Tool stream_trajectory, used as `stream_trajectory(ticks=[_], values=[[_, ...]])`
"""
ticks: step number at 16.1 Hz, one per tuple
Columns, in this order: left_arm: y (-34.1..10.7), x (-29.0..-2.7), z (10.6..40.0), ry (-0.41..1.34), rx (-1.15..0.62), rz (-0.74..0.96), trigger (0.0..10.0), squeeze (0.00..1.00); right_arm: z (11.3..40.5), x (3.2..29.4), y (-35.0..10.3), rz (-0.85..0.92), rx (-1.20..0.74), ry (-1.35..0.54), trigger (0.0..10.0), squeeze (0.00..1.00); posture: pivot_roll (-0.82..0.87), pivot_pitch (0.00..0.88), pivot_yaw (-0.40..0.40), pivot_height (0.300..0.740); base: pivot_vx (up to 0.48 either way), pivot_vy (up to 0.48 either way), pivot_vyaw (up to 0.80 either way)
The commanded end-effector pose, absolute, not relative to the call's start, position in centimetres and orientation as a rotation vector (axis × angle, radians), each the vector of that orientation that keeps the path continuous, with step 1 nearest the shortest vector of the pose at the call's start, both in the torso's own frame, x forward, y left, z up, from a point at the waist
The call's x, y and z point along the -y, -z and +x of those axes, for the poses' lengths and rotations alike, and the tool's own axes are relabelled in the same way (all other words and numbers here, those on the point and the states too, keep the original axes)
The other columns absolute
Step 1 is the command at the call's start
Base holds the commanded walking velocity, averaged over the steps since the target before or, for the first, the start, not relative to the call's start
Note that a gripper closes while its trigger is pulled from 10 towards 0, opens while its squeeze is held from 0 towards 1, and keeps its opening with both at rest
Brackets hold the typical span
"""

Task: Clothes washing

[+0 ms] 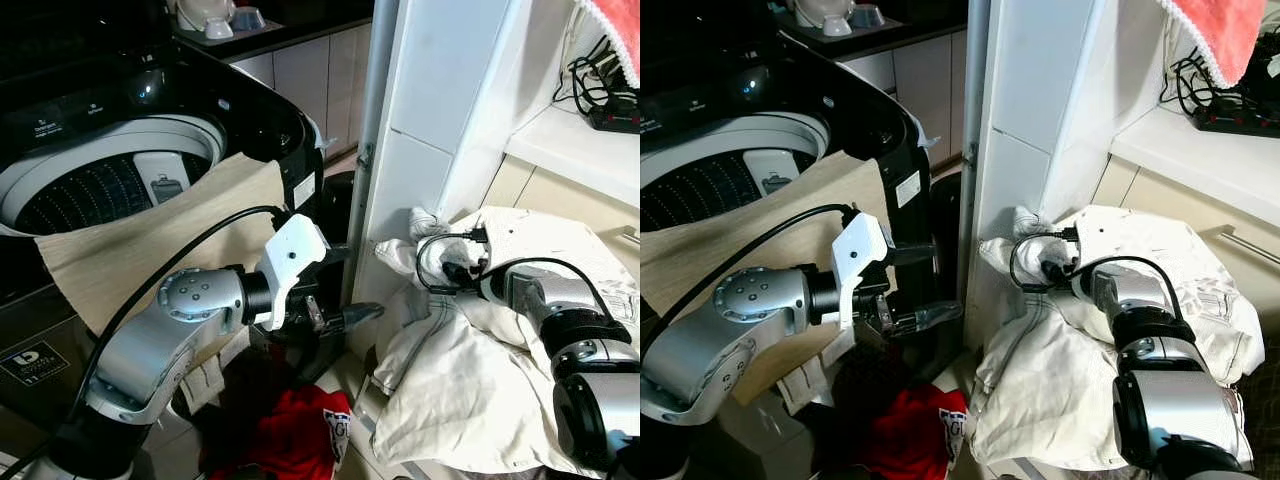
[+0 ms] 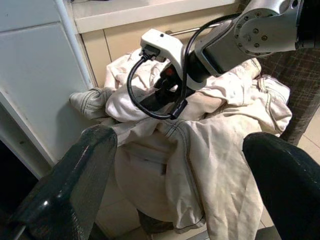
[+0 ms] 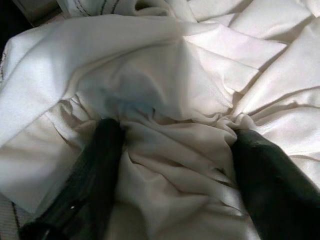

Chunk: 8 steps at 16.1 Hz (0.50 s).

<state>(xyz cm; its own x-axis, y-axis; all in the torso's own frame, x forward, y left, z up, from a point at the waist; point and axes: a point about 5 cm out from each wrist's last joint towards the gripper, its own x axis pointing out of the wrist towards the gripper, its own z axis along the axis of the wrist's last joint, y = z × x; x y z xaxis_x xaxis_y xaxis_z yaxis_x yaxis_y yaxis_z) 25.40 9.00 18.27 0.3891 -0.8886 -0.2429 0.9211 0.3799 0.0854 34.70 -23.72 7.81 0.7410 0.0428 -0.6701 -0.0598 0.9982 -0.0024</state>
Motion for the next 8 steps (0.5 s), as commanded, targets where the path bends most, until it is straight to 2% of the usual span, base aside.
stream_trajectory(ticks=[1,8], values=[[-18.84,-8.81,25.60,1.159,-0.142,0.241,10.0,0.00,34.49,24.48,-7.75,-0.012,-0.749,-0.026,0.0,0.00,-0.06,0.000,0.013,0.740,0.000,0.000,0.00],[-19.00,-8.66,25.90,1.136,-0.127,0.226,10.0,0.00,34.68,24.57,-7.89,0.017,-0.732,-0.026,0.0,0.00,-0.07,0.000,0.012,0.740,0.000,0.000,0.00]])
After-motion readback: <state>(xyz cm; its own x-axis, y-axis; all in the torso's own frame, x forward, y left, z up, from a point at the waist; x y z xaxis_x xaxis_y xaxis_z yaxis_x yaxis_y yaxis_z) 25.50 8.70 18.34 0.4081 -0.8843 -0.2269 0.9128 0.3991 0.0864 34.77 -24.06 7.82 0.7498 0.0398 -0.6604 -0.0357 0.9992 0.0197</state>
